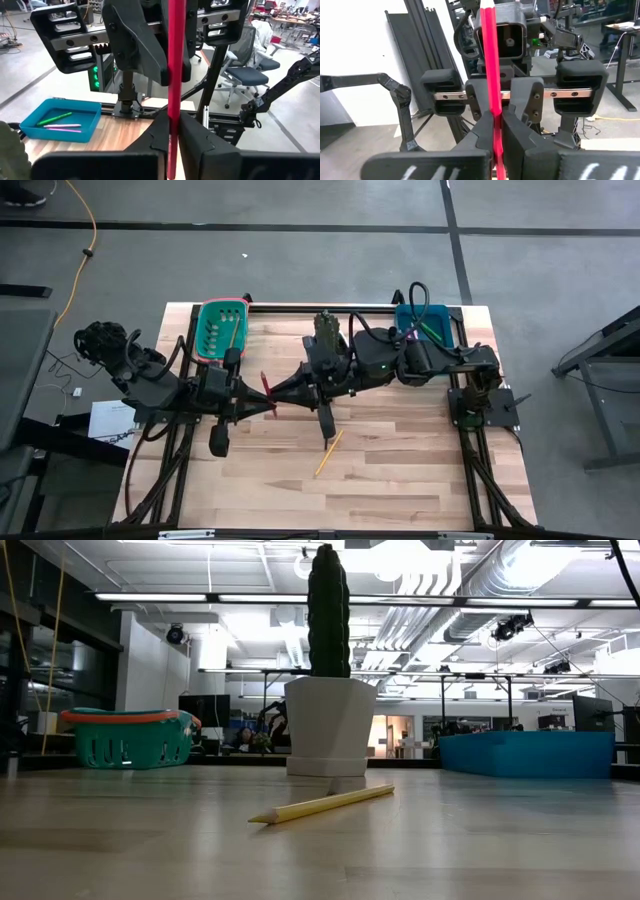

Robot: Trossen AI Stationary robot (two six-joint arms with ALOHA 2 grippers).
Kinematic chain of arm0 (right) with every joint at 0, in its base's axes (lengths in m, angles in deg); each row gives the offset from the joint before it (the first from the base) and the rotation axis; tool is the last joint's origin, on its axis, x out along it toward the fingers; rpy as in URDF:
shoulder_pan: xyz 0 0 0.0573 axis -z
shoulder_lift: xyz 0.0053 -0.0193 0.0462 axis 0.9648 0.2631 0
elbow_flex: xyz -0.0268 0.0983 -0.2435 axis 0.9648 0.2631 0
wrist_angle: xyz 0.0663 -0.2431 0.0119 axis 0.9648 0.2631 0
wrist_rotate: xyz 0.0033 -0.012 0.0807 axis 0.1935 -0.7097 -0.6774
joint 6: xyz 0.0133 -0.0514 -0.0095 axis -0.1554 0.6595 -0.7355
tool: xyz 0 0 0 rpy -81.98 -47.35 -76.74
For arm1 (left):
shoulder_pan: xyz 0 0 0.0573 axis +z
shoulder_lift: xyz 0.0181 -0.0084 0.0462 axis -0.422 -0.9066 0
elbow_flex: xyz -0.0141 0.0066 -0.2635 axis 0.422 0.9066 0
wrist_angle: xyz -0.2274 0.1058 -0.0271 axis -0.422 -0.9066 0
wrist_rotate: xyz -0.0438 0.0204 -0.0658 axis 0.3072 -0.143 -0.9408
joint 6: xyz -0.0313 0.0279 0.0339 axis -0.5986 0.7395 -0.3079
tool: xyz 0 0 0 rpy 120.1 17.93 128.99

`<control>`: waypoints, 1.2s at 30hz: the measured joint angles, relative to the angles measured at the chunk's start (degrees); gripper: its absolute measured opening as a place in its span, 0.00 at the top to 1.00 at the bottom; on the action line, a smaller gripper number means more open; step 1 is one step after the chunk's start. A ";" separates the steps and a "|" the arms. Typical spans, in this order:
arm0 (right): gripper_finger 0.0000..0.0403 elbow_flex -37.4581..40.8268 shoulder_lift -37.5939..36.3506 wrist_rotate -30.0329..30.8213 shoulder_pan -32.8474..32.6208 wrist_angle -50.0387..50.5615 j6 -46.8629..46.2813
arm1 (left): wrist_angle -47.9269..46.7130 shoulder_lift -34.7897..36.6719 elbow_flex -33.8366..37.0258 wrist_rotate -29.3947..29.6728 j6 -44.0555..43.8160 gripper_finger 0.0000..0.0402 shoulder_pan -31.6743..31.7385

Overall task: Sort pens & pencils
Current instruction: Put the red pencil into the green bin

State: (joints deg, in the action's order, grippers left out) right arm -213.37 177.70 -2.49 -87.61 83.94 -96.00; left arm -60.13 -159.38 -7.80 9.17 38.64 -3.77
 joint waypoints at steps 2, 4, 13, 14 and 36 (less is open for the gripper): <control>0.98 0.00 0.00 0.04 0.02 0.02 -0.02 | 0.00 0.00 0.00 -0.02 0.12 0.94 0.00; 0.98 0.00 0.00 0.06 0.04 0.02 -0.17 | 0.00 0.00 0.00 -0.03 0.31 0.91 0.00; 0.96 0.00 0.00 0.04 0.02 -0.04 -0.27 | 0.09 0.00 0.00 0.06 0.28 0.98 0.00; 0.95 0.00 0.00 0.04 0.02 -0.05 -0.33 | 0.09 0.00 0.00 0.13 0.28 0.98 0.00; 0.67 0.07 -0.94 1.62 1.29 3.49 0.44 | -0.03 1.00 0.00 2.15 0.95 0.93 -0.03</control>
State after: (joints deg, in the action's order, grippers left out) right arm -213.31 176.76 -0.87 -86.32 87.43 -95.56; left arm -60.16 -158.37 -7.80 11.32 39.58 -3.79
